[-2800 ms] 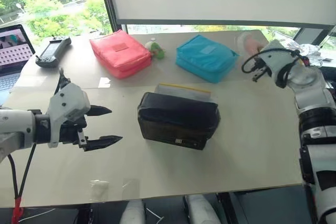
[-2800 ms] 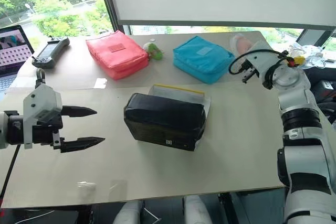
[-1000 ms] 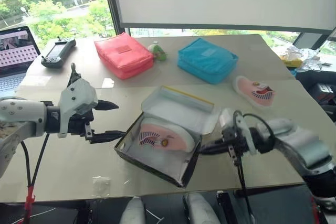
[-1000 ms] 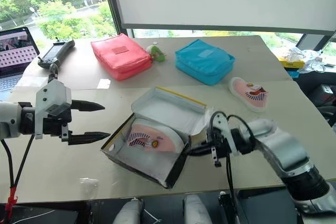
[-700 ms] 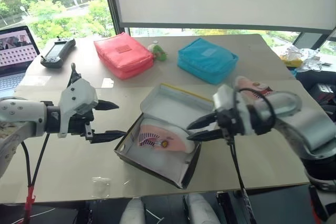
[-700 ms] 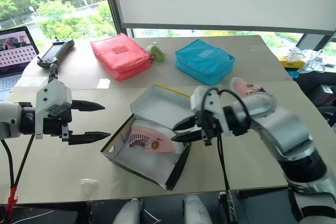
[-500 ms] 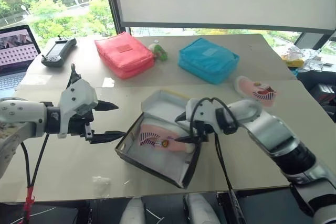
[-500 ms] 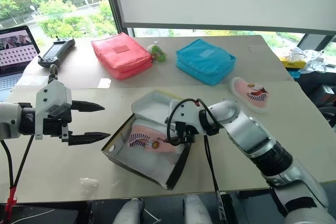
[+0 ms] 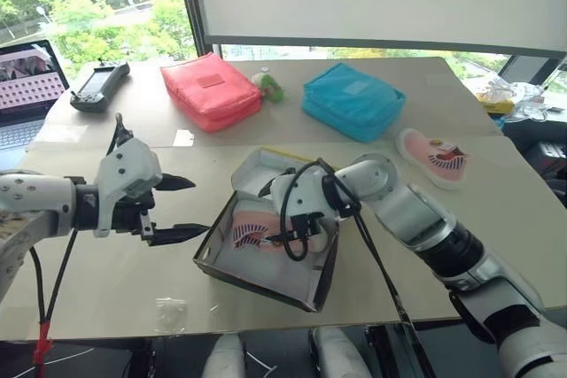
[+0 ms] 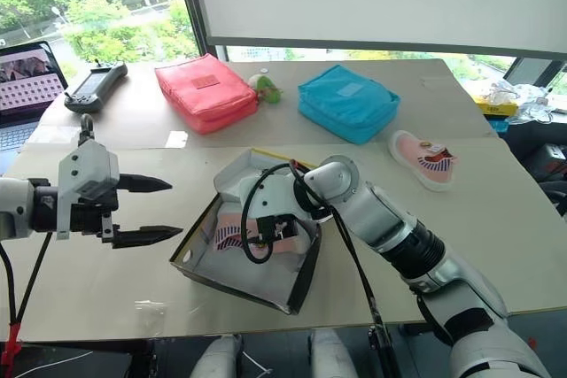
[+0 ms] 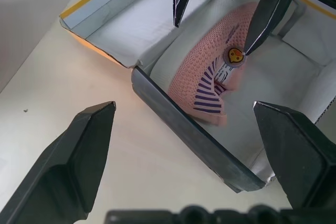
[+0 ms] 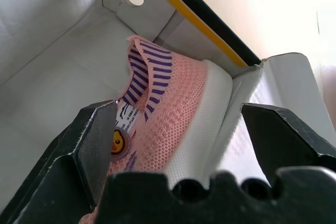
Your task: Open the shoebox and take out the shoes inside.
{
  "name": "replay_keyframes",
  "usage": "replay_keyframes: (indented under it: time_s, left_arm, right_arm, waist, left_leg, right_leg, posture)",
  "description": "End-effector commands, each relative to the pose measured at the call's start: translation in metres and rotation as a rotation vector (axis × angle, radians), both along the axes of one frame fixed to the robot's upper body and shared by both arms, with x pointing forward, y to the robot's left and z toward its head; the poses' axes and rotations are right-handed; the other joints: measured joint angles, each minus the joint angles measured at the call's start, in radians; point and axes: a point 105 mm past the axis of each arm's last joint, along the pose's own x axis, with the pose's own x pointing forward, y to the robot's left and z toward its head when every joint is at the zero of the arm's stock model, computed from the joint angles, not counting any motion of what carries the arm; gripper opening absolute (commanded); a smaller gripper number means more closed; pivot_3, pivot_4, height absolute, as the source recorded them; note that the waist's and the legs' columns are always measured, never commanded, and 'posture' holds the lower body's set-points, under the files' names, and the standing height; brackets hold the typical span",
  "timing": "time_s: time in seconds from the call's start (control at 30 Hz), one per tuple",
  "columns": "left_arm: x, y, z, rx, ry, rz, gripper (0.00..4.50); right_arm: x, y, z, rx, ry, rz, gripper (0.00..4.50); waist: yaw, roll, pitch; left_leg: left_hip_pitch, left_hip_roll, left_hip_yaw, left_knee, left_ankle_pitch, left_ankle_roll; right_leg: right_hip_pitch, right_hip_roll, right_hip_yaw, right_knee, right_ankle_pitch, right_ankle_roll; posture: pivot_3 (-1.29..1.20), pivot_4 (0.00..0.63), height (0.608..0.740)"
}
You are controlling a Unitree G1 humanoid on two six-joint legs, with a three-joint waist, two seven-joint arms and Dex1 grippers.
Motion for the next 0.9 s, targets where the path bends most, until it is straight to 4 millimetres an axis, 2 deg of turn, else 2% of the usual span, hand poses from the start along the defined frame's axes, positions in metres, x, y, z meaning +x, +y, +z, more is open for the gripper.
replay_keyframes:
  time_s: [0.03,0.33,0.43,0.53,0.77,0.8,0.9]
  left_arm:
    - [-0.002,-0.001,0.009,0.018,-0.046,0.000,4.50]
    - [0.000,0.002,0.010,0.025,-0.049,0.005,4.50]
    - [-0.002,0.003,0.010,0.026,-0.049,0.009,4.50]
    - [-0.003,0.003,0.010,0.028,-0.049,0.013,4.50]
    - [-0.003,0.004,0.011,0.029,-0.053,0.018,4.50]
    - [-0.002,0.004,0.011,0.028,-0.054,0.018,4.50]
    - [-0.002,0.004,0.011,0.028,-0.056,0.016,4.50]
  right_arm:
    - [0.000,0.006,-0.003,-0.004,-0.053,0.024,4.43]
    - [0.009,0.028,-0.029,-0.055,-0.200,0.094,4.43]
    - [0.010,0.031,-0.034,-0.059,-0.242,0.117,3.68]
    - [0.012,0.033,-0.038,-0.055,-0.273,0.125,2.68]
    - [0.019,0.035,-0.041,-0.032,-0.350,0.125,0.25]
    - [0.020,0.035,-0.039,-0.025,-0.357,0.122,0.06]
    - [0.020,0.034,-0.037,-0.005,-0.327,0.100,0.06]
  waist:
    - [-0.002,0.000,0.000]
    - [-0.011,-0.001,0.000]
    - [-0.022,-0.001,0.000]
    - [-0.031,-0.001,-0.001]
    - [-0.041,-0.002,-0.001]
    - [-0.042,-0.002,-0.001]
    - [-0.046,-0.002,-0.001]
  left_leg:
    - [0.000,0.000,0.000,0.000,0.000,0.000]
    - [0.004,0.000,0.000,0.000,0.000,0.000]
    - [0.010,0.000,0.000,0.000,0.000,0.000]
    - [0.015,0.000,0.000,-0.001,0.000,0.000]
    - [0.019,0.001,0.000,-0.002,0.000,0.000]
    - [0.019,0.001,0.000,-0.002,0.000,0.000]
    - [0.019,0.001,0.000,-0.002,0.000,0.000]
  right_leg:
    - [0.000,0.000,0.000,0.000,0.000,0.000]
    - [0.003,0.000,0.000,0.000,0.000,0.000]
    - [0.008,0.000,0.000,0.000,0.000,-0.001]
    - [0.013,0.000,0.000,0.000,-0.004,-0.007]
    - [0.015,0.000,0.000,0.001,-0.004,-0.007]
    - [0.015,0.000,0.000,0.001,-0.003,-0.007]
    - [0.015,0.000,0.001,0.001,-0.003,-0.008]
  posture:
    - [0.00,0.150,0.734]
    - [0.00,0.150,0.734]
    - [0.00,0.150,0.734]
    - [0.00,0.150,0.734]
    - [0.00,0.150,0.734]
    - [0.00,0.150,0.734]
    - [0.00,0.150,0.734]
